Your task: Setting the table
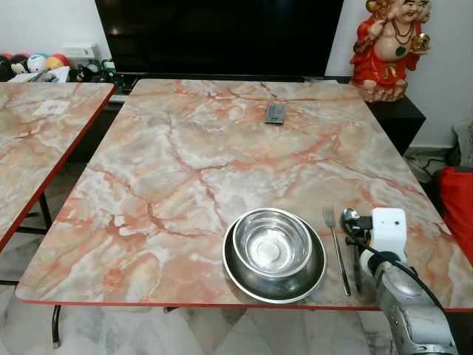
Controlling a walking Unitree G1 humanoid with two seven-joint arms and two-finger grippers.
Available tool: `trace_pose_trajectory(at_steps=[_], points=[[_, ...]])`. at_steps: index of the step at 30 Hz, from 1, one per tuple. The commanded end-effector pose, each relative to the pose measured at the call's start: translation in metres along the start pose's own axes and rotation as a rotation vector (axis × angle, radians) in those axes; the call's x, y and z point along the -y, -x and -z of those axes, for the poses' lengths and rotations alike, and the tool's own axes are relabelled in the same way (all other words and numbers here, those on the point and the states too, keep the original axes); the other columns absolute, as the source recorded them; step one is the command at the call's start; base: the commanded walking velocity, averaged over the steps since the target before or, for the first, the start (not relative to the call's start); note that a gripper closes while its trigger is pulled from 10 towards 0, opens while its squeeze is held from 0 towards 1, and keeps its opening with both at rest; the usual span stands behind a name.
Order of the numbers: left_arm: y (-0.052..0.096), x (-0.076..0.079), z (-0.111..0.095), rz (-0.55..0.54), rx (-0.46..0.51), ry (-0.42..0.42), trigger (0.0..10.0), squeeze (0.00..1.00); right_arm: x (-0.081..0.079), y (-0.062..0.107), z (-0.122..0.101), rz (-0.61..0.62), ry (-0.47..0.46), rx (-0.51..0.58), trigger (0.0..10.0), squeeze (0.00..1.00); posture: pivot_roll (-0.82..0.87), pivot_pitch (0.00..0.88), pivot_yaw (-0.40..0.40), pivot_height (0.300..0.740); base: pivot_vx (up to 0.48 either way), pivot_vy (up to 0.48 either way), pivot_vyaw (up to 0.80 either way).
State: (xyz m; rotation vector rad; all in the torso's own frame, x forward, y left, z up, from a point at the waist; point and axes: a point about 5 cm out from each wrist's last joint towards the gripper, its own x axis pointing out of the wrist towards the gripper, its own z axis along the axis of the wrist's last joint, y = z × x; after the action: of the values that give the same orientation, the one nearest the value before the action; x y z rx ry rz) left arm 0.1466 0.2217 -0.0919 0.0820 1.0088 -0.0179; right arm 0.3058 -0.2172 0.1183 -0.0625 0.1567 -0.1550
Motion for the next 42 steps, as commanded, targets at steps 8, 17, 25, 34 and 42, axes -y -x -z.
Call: trace_pose_trajectory(at_steps=[8, 17, 25, 34, 42], points=[[0.002, -0.001, 0.011, 0.001, -0.042, -0.001, 10.0, 0.0, 0.005, 0.016, -0.028, 0.089, -0.009, 0.255, 10.0, 0.0, -0.03, 0.071, -0.009, 0.74, 0.0, 0.0, 0.0], [0.002, 0.0, 0.011, 0.001, -0.041, -0.003, 10.0, 0.0, 0.08, 0.053, -0.016, 0.77, 0.119, 0.196, 10.0, 0.0, -0.04, 0.063, -0.018, 0.74, 0.0, 0.0, 0.0], [0.002, 0.001, 0.011, 0.006, -0.046, -0.005, 10.0, 0.0, 0.114, 0.105, 0.015, 1.01, 0.18, 0.005, 10.0, 0.0, -0.06, 0.062, -0.022, 0.74, 0.0, 0.0, 0.0], [0.002, 0.002, 0.013, -0.009, -0.045, 0.02, 10.0, 0.0, 0.098, 0.138, 0.086, 1.036, -0.022, -0.419, 10.0, 0.0, -0.07, 0.041, -0.037, 0.74, 0.0, 0.0, 0.0], [0.002, 0.003, 0.013, -0.01, -0.045, 0.028, 10.0, 0.0, 0.085, 0.137, 0.124, 0.972, -0.116, -0.618, 10.0, 0.0, -0.07, 0.023, -0.049, 0.74, 0.0, 0.0, 0.0]])
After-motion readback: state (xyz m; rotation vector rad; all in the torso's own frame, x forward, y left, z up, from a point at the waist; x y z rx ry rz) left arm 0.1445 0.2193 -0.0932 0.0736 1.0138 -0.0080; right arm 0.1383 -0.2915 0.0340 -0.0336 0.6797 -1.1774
